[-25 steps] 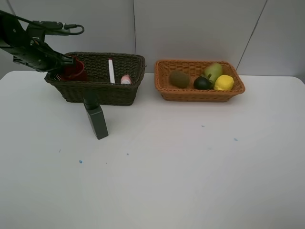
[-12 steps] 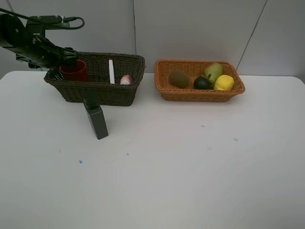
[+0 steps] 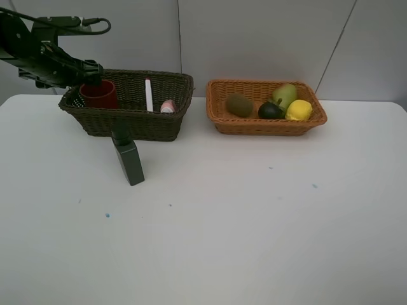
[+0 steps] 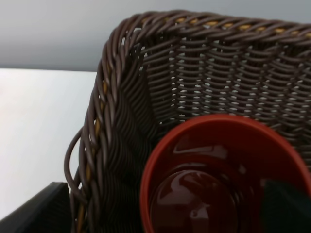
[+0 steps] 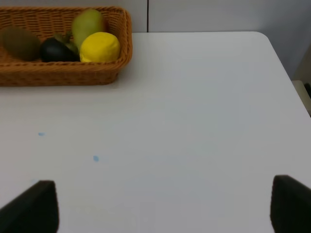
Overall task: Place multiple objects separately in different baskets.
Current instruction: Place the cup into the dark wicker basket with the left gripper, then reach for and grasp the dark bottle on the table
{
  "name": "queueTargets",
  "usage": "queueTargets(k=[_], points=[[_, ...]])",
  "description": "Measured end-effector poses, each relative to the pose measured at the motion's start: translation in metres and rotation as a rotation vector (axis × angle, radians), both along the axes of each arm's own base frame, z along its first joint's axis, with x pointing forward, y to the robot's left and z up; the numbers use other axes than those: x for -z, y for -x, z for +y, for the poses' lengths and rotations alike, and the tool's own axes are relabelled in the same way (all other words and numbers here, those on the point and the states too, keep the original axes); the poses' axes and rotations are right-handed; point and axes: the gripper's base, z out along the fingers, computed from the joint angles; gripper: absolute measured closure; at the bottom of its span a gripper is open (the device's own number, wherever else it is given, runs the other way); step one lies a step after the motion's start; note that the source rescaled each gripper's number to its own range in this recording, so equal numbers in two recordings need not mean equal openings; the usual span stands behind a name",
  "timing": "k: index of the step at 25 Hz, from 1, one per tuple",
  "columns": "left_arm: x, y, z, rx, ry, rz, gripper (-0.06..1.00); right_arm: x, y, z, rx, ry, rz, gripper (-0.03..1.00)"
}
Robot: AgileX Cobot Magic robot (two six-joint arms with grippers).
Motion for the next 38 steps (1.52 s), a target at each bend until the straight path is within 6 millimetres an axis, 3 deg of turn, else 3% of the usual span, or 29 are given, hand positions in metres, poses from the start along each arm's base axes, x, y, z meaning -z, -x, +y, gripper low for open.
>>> queueTargets(k=[10,14,20,27,38], points=[[-0.072,0.03,0.001,0.002,0.009,-0.008,-0.05,0.0,0.0,0.0,0.0,0.0,0.0,0.03],[-0.102,0.053,-0.002,0.032,-0.007,0.017,-0.05,0.0,0.0,0.0,0.0,0.0,0.0,0.03],[-0.14,0.093,-0.024,0.159,-0.058,0.073,-0.05,0.0,0.0,0.0,0.0,0.0,0.0,0.03],[-0.143,0.13,-0.054,0.348,-0.129,0.278,-0.05,0.0,0.0,0.0,0.0,0.0,0.0,0.03],[-0.138,0.151,-0.088,0.686,-0.297,0.352,-0.05,0.0,0.0,0.0,0.0,0.0,0.0,0.03]])
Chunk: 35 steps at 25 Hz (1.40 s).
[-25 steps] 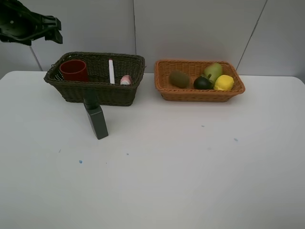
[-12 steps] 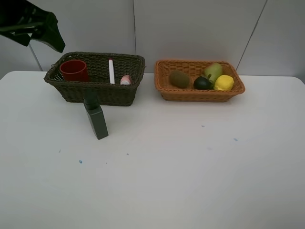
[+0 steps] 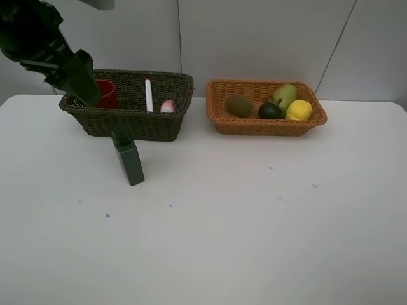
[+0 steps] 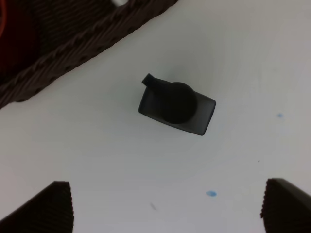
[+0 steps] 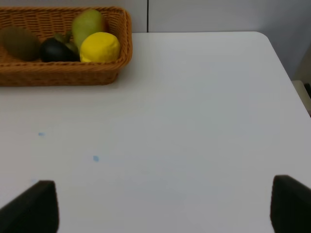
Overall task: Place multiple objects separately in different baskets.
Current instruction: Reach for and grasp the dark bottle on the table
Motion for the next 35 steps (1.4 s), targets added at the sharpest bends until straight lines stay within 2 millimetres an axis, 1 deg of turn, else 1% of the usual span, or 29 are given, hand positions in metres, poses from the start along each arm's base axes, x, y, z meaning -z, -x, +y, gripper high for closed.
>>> queueTargets(k=[2,4,8,11,15,18,20,22,24,26,28,32,35], points=[[0.0,0.001,-0.002,0.063,-0.021,-0.011,-0.05,0.0,0.0,0.0,0.0,0.0,0.0,0.03],[0.0,0.001,-0.003,0.086,-0.029,-0.015,-0.05,0.0,0.0,0.0,0.0,0.0,0.0,0.03],[0.0,0.001,-0.003,0.056,-0.012,-0.008,-0.05,0.0,0.0,0.0,0.0,0.0,0.0,0.03],[0.0,0.002,-0.005,-0.038,0.039,0.017,-0.05,0.0,0.0,0.0,0.0,0.0,0.0,0.03],[0.002,0.001,-0.008,-0.309,0.167,0.095,-0.05,0.0,0.0,0.0,0.0,0.0,0.0,0.03],[0.015,-0.005,-0.013,-0.566,0.252,0.196,-0.05,0.0,0.0,0.0,0.0,0.0,0.0,0.03],[0.03,-0.011,-0.016,-0.742,0.286,0.278,-0.05,0.0,0.0,0.0,0.0,0.0,0.0,0.03],[0.05,-0.016,-0.019,-0.875,0.296,0.345,-0.05,0.0,0.0,0.0,0.0,0.0,0.0,0.03],[0.068,-0.02,-0.022,-0.965,0.305,0.395,-0.05,0.0,0.0,0.0,0.0,0.0,0.0,0.03],[0.082,-0.023,-0.025,-1.009,0.322,0.417,-0.05,0.0,0.0,0.0,0.0,0.0,0.0,0.03],[0.088,-0.025,-0.027,-1.031,0.352,0.415,-0.05,0.0,0.0,0.0,0.0,0.0,0.0,0.03],[0.089,-0.029,-0.028,-1.032,0.388,0.381,-0.05,0.0,0.0,0.0,0.0,0.0,0.0,0.03],[0.089,-0.031,-0.026,-1.023,0.384,0.354,-0.05,0.0,0.0,0.0,0.0,0.0,0.0,0.03]])
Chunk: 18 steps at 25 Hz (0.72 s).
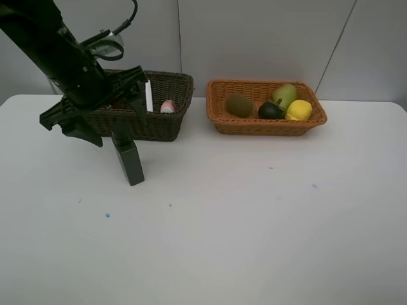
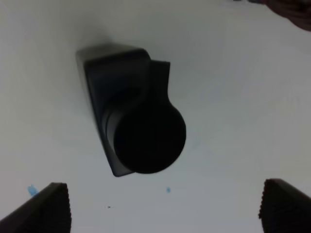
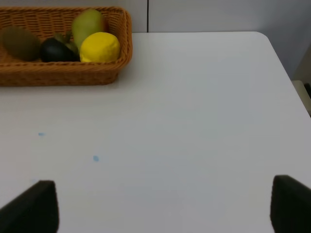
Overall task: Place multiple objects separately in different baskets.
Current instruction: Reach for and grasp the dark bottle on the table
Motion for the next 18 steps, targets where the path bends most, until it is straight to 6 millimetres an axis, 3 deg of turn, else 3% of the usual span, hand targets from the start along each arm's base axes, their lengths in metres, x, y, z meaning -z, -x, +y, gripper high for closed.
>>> queueTargets(k=[6,18], points=[[0.006,-0.002,0.001,-0.003,-0.029,0.01,-0.05,0.0,0.0,0.0,0.0,0.0,0.0,0.03],[0.048,-0.015,-0.001,0.006,-0.092,0.077,-0.05,0.0,0.0,0.0,0.0,0.0,0.0,0.03]])
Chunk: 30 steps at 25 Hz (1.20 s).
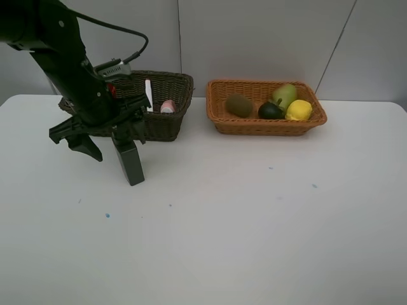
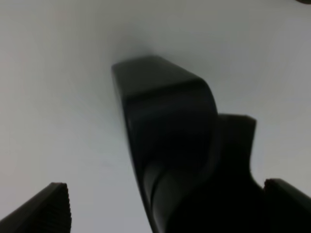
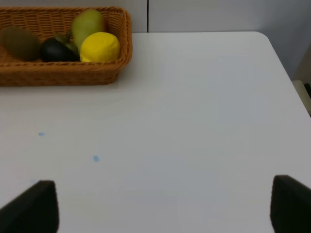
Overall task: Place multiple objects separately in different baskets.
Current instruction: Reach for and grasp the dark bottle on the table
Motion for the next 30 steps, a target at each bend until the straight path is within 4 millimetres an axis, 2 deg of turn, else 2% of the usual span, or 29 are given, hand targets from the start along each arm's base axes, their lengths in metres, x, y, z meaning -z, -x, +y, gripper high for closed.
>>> queueTargets(k=[6,23,30], points=[[0.017,-0.006,-0.001,0.008,-0.021,-0.001,-0.05,0.0,0.0,0.0,0.0,0.0,0.0,0.03],[0.018,-0.011,0.0,0.001,-0.011,-0.048,-0.05,0.0,0.0,0.0,0.0,0.0,0.0,0.03],[0.03,-0.013,0.0,0.005,-0.022,-0.025,-0.05,0.0,0.0,0.0,0.0,0.0,0.0,0.03]])
